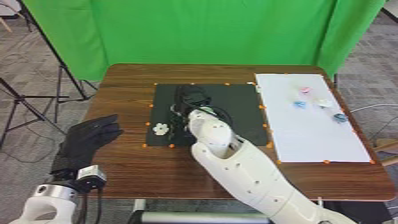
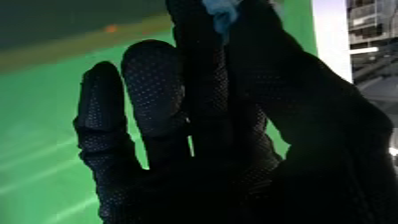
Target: Arrange flowers
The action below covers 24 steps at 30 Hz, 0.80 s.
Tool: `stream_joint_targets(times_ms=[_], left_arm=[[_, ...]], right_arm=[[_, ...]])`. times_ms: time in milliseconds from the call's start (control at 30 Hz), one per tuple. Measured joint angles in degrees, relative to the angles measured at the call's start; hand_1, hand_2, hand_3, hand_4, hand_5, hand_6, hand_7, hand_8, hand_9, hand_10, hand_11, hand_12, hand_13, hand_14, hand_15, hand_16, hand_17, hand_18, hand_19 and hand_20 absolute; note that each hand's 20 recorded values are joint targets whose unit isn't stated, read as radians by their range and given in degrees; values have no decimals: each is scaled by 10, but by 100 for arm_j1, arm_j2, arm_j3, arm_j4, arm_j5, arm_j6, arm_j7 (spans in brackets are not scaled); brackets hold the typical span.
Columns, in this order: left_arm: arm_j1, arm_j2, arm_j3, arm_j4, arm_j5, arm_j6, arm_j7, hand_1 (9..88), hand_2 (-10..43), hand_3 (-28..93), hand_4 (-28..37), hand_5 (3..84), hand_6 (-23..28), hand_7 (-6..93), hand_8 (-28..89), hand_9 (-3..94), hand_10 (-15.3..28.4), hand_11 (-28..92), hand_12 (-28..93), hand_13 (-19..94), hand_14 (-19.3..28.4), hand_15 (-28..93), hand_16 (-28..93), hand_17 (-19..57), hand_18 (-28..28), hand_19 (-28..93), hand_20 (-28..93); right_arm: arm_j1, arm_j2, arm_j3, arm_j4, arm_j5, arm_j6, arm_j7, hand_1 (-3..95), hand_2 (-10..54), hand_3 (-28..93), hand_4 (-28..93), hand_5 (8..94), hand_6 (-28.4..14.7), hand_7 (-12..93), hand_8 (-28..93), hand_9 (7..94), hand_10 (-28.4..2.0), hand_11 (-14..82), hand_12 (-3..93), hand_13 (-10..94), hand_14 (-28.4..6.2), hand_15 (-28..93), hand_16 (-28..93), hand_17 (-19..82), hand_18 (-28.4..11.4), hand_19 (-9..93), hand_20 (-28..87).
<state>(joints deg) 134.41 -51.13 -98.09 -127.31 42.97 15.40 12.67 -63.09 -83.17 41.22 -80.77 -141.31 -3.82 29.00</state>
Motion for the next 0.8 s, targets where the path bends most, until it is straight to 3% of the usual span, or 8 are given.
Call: stream_joint_targets(times_ms=[233,433,800], left_arm=[[-41,46,39,21,-32,10,13,305,64,801,-99,506,161,150,-84,423,231,416,104,309,284,630,-126,-69,227,624,160],[-64,165,100,35,-101,40,70,305,65,801,-100,506,161,151,-84,424,230,416,104,311,284,631,-126,-69,227,624,160],[-89,182,93,42,-93,45,51,307,65,797,-96,506,161,151,-85,424,230,416,103,310,284,630,-127,-68,226,624,160]], right_arm=[[-10,-65,-4,1,14,31,89,434,-93,756,-283,684,-11,180,-81,746,-105,248,169,627,-79,740,237,260,-212,846,308],[-9,-91,-9,4,35,42,182,422,-95,754,-283,668,-21,179,-127,727,-113,252,159,614,-86,748,234,256,-213,847,311],[-8,-144,-8,-5,129,43,242,405,-95,758,-283,666,-26,176,-126,722,-116,253,157,608,-87,752,225,251,-216,846,317]])
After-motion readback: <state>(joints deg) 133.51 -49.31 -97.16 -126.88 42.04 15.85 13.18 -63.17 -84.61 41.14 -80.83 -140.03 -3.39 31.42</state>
